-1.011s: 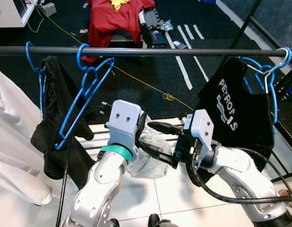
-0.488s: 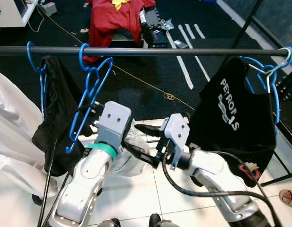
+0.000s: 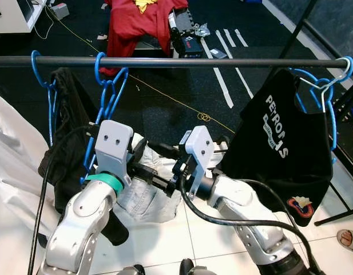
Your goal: Hang hanger
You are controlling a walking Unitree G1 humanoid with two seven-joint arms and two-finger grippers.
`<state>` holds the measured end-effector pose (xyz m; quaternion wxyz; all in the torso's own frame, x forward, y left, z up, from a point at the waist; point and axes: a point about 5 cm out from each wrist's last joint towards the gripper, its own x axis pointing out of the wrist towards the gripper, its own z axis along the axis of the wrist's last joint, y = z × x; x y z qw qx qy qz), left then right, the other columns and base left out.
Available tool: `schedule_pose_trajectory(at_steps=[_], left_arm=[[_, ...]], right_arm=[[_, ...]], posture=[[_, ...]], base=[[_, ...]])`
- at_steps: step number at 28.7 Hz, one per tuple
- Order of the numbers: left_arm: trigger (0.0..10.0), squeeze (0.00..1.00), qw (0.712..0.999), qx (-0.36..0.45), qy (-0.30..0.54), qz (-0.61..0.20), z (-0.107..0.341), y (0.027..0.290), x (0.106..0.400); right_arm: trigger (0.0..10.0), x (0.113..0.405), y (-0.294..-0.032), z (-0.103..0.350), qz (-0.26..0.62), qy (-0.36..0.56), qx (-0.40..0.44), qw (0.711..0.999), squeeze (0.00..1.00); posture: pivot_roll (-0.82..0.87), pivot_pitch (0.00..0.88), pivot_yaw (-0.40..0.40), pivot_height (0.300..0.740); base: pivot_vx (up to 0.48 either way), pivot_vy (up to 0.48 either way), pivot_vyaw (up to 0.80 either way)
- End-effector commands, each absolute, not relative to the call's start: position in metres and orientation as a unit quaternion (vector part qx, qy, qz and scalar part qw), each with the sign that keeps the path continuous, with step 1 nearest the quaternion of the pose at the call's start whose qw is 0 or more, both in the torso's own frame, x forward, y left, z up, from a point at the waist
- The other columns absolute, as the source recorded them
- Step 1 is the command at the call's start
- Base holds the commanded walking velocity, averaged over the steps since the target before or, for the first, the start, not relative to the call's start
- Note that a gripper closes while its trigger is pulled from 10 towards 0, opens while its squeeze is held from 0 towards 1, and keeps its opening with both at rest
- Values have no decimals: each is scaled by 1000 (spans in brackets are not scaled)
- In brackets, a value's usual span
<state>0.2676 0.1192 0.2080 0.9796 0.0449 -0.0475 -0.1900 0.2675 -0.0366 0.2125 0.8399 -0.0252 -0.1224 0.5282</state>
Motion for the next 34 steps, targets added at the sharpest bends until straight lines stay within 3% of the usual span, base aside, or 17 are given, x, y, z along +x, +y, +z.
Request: schedule_pose_trajectory(at_steps=[1,7,12,18,20,25,27,32,34], left_arm=[[0,0,973,42,-14,-228,195,107,264],[0,0,976,102,-10,-190,190,114,273],[0,0,981,105,-7,-163,188,119,279],[0,0,981,98,-6,-169,189,119,278],[0,0,983,93,-6,-158,188,122,281],[0,0,989,90,-18,-119,193,127,288],[0,0,993,78,-33,-81,201,133,292],[0,0,992,80,-26,-97,201,138,285],[0,0,985,82,-7,-153,189,139,260]], right_arm=[[10000,250,-31,225,566,-159,-24,809,0],[10000,234,-55,208,589,-112,-48,799,0],[10000,227,-69,204,596,-89,-58,796,0],[10000,237,-83,204,552,-84,-73,827,0],[10000,254,-97,200,474,-84,-88,872,0],[10000,271,-120,193,388,-76,-92,914,0],[10000,277,-143,185,330,-61,-86,938,0],[10000,279,-154,182,298,-58,-91,948,0],[10000,288,-154,193,282,-86,-88,952,0]], posture=[[-61,191,14,740],[-60,192,17,740],[-66,192,21,740],[-74,191,24,740],[-73,190,21,740],[-66,189,19,740],[-70,187,32,740],[-74,188,43,740],[-73,191,52,740]], base=[[0,0,0],[0,0,0],[0,0,0],[0,0,0],[0,0,0],[0,0,0],[0,0,0],[0,0,0],[0,0,0]])
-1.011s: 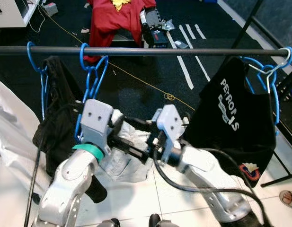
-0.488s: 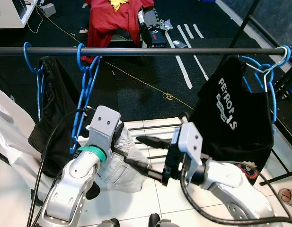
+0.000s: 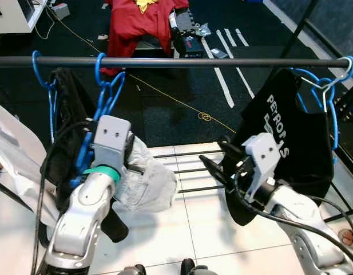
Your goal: Hang hanger
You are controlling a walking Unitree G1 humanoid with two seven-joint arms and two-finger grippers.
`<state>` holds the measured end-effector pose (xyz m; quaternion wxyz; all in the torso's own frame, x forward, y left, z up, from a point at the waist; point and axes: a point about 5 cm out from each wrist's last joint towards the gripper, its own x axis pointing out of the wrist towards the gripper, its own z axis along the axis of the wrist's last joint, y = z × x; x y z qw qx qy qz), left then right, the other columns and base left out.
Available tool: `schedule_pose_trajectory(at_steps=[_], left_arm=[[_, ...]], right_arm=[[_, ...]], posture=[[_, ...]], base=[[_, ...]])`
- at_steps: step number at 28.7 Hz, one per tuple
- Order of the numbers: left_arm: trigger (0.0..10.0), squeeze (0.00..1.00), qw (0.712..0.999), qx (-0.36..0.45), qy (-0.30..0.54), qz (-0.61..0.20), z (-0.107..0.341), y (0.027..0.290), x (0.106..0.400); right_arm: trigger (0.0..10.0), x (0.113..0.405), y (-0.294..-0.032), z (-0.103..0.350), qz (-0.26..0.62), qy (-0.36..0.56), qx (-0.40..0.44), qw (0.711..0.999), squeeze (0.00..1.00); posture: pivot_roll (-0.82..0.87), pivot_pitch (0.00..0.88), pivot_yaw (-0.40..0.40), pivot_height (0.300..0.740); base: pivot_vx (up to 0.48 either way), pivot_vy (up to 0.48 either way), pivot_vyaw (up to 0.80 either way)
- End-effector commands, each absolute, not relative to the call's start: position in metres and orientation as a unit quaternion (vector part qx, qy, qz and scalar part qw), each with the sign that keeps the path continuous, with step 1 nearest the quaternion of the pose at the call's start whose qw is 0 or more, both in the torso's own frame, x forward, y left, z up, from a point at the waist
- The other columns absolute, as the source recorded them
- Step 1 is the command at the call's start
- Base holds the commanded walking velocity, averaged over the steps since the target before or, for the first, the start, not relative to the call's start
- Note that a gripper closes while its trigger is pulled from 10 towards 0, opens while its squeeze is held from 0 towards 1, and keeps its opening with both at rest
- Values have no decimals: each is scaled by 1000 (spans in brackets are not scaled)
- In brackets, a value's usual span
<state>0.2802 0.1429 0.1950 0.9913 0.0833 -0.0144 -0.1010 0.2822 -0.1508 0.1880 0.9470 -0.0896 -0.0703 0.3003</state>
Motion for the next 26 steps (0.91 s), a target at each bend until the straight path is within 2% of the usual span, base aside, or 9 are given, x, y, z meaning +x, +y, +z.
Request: schedule_pose_trajectory(at_steps=[1,3,9,11,18,19,21,23,26], left_arm=[[0,0,985,82,-7,-153,189,139,260],[0,0,976,78,8,-203,178,137,235],[0,0,969,68,15,-238,173,133,211],[0,0,969,70,12,-235,173,137,197],[0,0,971,81,18,-224,170,142,189],[10000,0,974,84,22,-211,169,143,188],[10000,0,974,84,22,-211,169,143,188],[10000,0,980,82,26,-181,167,144,187],[10000,0,983,81,25,-162,168,146,186]], right_arm=[[10000,288,-154,193,282,-86,-88,952,0],[10000,299,-148,205,275,-114,-83,951,0],[10000,318,-136,218,278,-138,-65,948,0],[10000,340,-112,225,295,-144,-25,944,0],[10000,352,-78,229,344,-142,4,928,0],[10000,352,-62,230,382,-137,11,914,0],[10000,352,-62,230,382,-137,11,914,0],[10000,347,-29,227,461,-124,19,879,0],[10000,343,-15,226,495,-119,29,860,0]], posture=[[-73,191,52,740],[-61,190,48,740],[-21,192,22,740],[2,190,2,740],[32,196,-24,740],[41,200,-33,740],[41,200,-33,740],[61,209,-54,740],[63,209,-58,740]], base=[[0,0,0],[0,0,0],[0,0,0],[0,0,0],[0,0,0],[0,0,0],[0,0,0],[0,0,0],[0,0,0]])
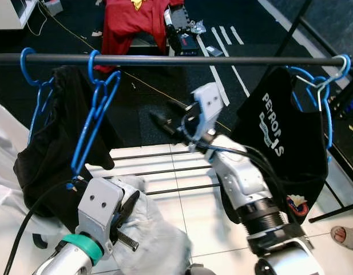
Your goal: Hang hanger
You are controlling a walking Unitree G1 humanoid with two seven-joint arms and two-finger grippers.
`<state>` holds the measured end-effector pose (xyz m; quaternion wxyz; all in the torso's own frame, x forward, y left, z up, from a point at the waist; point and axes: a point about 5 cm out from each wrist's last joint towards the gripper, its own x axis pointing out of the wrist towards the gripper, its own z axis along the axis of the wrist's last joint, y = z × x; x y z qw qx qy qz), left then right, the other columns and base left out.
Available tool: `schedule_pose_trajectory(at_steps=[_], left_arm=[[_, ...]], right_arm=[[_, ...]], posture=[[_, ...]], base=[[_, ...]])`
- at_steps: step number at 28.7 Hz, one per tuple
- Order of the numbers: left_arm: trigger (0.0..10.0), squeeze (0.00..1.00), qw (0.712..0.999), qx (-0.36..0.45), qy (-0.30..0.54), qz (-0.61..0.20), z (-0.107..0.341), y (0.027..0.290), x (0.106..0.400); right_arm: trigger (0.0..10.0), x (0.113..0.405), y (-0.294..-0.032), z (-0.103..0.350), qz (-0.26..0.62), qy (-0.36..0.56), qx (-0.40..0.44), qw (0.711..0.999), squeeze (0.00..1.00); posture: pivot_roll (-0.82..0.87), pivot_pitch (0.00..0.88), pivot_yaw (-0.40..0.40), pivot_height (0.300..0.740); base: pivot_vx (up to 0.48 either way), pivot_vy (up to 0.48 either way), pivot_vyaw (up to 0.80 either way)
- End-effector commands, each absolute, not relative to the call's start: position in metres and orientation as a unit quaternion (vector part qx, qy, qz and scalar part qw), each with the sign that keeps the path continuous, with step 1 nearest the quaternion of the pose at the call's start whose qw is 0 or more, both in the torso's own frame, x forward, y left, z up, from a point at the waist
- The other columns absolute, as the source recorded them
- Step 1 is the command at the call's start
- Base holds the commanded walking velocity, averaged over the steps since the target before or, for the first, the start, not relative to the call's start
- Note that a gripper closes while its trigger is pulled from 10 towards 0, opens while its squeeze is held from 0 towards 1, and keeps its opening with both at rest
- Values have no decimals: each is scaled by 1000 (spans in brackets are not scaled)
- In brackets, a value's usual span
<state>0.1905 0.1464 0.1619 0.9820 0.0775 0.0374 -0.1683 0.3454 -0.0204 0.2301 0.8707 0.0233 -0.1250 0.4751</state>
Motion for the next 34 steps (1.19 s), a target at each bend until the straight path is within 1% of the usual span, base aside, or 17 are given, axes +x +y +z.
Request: schedule_pose_trajectory(at_steps=[1,2,4,5,6,7,10,18,19,20,22,23,24,25,27,32,34], left_arm=[[10000,0,987,75,26,-138,168,149,185],[10000,0,987,75,26,-138,168,149,185],[10000,0,992,62,31,-105,165,154,184],[10000,0,992,62,31,-105,165,154,184],[10000,0,993,58,33,-96,163,155,183],[10000,0,993,58,33,-96,163,155,183],[10000,0,993,58,27,-94,163,151,187],[10000,0,994,57,18,-94,165,146,192],[10000,0,994,57,16,-93,166,145,192],[10000,0,994,57,16,-93,166,145,192],[10000,0,994,58,16,-90,166,145,193],[10000,0,994,58,16,-90,166,145,193],[10000,0,994,57,15,-89,166,144,194],[10000,0,994,57,15,-89,166,144,194],[10000,0,994,56,14,-91,166,143,196],[10000,0,994,55,10,-96,168,141,202],[10000,0,994,55,8,-98,168,139,203]], right_arm=[[10000,341,-3,226,525,-113,49,842,0],[10000,341,-3,226,525,-113,49,842,0],[10000,338,15,230,564,-106,84,815,0],[10000,338,15,230,564,-106,84,815,0],[10000,337,25,233,579,-103,99,803,0],[10000,337,25,233,579,-103,99,803,0],[10000,335,39,236,599,-93,128,785,0],[10000,333,54,246,622,-86,176,758,0],[10000,332,57,249,630,-85,192,748,0],[10000,332,57,249,630,-85,192,748,0],[10000,327,62,252,645,-85,214,728,0],[10000,327,62,252,645,-85,214,728,0],[10000,324,64,252,655,-85,223,717,0],[10000,324,64,252,655,-85,223,717,0],[10000,318,70,253,668,-87,229,703,0],[10000,318,77,255,658,-94,228,711,0],[10000,325,78,257,634,-90,231,732,0]], posture=[[69,210,-65,740],[69,210,-65,740],[69,210,-65,740],[69,210,-65,740],[78,210,-80,740],[78,210,-80,740],[84,209,-85,740],[94,208,-90,740],[94,208,-92,740],[94,208,-92,740],[93,205,-89,740],[93,205,-89,740],[91,204,-88,740],[91,204,-88,740],[83,202,-81,740],[78,199,-74,740],[82,196,-73,740]], base=[[0,0,0],[0,0,0],[0,0,0],[0,0,0],[0,0,0],[0,0,0],[0,0,0],[0,0,0],[0,0,0],[0,0,0],[0,0,0],[0,0,0],[0,0,0],[0,0,0],[0,0,0],[0,0,0],[0,0,0]])
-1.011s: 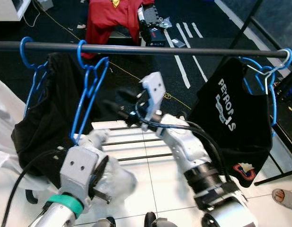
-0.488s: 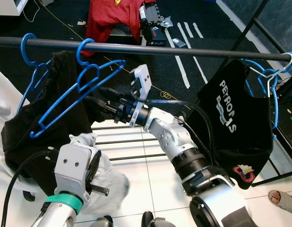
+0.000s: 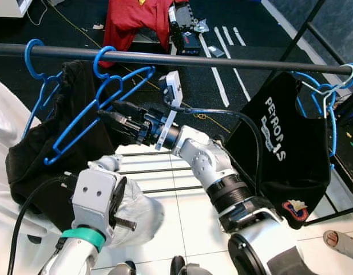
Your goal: Hang hanger
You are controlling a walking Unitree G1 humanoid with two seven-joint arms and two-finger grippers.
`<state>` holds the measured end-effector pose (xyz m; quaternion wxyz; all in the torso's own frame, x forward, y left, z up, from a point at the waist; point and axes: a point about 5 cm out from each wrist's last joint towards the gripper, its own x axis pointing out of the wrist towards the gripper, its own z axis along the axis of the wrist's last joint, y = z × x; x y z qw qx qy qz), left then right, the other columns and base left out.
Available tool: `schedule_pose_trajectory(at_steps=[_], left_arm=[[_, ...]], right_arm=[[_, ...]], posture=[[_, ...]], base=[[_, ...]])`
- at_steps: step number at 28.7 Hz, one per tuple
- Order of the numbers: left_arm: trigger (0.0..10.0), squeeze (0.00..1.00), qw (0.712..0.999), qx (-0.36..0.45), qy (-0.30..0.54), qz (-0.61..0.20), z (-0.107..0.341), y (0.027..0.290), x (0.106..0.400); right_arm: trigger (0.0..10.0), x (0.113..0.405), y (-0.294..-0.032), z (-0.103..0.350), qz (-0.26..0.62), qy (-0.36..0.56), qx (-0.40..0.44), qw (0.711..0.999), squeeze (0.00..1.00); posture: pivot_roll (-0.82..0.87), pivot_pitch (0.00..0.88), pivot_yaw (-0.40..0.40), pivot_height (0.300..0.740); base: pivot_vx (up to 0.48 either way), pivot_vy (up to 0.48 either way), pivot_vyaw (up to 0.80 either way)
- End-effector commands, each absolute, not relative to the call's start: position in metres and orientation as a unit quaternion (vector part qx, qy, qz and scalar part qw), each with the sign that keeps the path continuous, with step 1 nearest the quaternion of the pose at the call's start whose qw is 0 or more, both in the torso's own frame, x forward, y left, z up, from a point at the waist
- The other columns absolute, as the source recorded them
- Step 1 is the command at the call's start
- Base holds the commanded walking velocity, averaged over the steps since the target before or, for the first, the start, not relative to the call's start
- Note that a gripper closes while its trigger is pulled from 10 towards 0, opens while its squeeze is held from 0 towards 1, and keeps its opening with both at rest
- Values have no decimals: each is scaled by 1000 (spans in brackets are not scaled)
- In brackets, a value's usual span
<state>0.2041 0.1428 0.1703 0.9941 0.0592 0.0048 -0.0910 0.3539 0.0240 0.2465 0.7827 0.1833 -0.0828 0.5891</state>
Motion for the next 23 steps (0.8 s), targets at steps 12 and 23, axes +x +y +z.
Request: schedule_pose_trajectory(at_steps=[12,23], left_arm=[[10000,0,994,50,2,-98,170,134,204],[10000,0,995,46,2,-93,170,133,203]], right_arm=[[10000,335,86,269,600,-95,193,771,0],[10000,325,99,265,653,-92,147,737,0]], posture=[[100,195,-79,740],[101,195,-86,740]], base=[[0,0,0],[0,0,0]])
